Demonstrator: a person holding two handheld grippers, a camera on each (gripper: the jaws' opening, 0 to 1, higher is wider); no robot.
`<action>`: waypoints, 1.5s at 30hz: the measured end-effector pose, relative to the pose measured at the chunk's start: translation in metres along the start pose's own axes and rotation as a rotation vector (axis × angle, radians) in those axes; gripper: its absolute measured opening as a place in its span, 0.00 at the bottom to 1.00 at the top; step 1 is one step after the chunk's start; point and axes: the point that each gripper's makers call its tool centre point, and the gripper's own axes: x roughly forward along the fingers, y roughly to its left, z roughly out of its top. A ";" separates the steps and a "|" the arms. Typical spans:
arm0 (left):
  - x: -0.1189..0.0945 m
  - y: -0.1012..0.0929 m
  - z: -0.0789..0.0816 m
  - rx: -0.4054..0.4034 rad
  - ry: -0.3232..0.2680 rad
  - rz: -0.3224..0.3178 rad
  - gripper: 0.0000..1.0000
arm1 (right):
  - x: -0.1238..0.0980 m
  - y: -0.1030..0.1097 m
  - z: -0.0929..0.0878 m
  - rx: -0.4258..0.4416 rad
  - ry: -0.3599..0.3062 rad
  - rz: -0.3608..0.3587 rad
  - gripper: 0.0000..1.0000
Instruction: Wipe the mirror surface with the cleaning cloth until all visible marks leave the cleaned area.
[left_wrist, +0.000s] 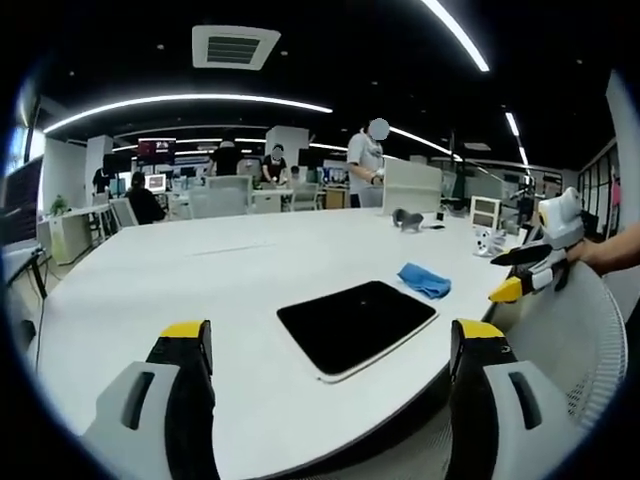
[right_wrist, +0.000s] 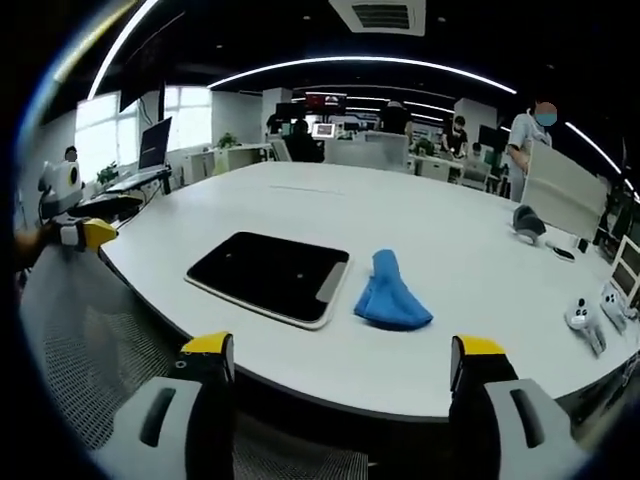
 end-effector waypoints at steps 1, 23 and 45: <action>0.000 0.000 0.000 0.000 0.002 -0.002 0.98 | 0.000 -0.001 -0.001 0.002 0.003 -0.006 0.88; -0.001 0.001 0.000 0.007 0.000 0.006 0.99 | -0.001 -0.002 -0.008 0.019 0.040 -0.012 0.81; -0.001 0.001 0.001 0.000 -0.004 0.002 0.99 | -0.005 0.001 0.014 -0.004 -0.050 0.005 0.66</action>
